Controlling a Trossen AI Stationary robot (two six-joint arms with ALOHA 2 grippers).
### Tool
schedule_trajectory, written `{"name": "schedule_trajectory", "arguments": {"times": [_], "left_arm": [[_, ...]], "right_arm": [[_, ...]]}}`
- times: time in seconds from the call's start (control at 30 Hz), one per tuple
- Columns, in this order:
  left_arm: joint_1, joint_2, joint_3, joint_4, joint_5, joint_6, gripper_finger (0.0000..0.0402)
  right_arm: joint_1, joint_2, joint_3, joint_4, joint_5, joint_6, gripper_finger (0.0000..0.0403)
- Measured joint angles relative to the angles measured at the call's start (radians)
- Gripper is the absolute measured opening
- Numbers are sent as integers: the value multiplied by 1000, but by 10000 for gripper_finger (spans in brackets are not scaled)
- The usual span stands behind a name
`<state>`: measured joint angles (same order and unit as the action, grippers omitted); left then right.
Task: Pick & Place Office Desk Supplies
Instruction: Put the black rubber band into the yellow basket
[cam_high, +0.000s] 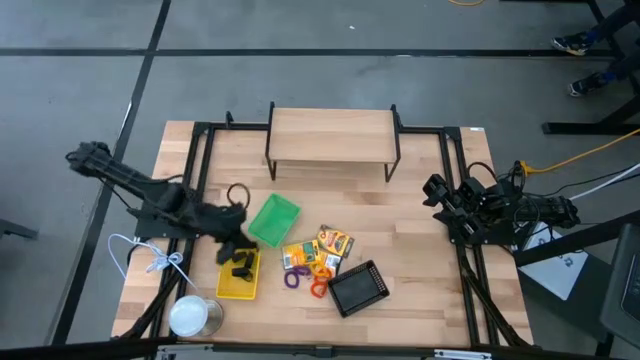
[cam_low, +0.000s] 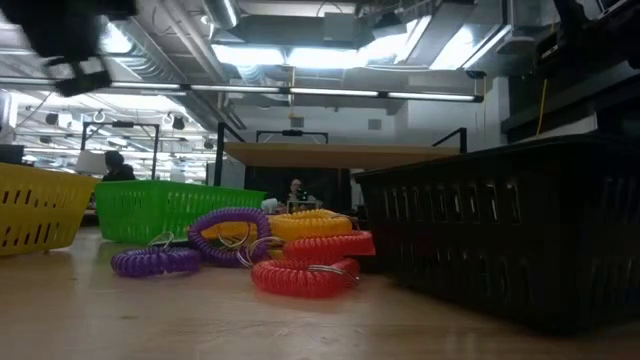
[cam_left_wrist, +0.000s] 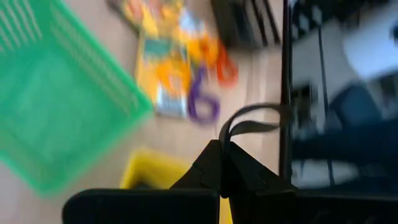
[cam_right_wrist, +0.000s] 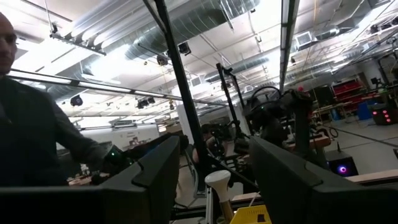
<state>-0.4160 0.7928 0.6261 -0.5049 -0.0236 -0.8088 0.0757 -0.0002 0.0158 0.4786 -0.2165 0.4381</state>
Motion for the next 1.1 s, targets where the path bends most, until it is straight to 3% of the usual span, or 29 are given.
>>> {"name": "schedule_trajectory", "arguments": {"times": [0.17,0.4,0.6,0.9,1.1], "left_arm": [[-94,17,-25,-86,76,-21,3],[-154,87,-66,-81,122,-35,3],[-179,105,-98,-78,108,-52,8],[-180,105,-97,-76,103,-85,91],[-180,105,-97,-74,103,-142,144]], "right_arm": [[0,0,0,-9,26,18,197],[0,0,0,-10,51,19,197],[0,0,0,-10,52,20,197],[0,0,0,-42,54,29,197],[0,0,0,-118,142,123,197]]}}
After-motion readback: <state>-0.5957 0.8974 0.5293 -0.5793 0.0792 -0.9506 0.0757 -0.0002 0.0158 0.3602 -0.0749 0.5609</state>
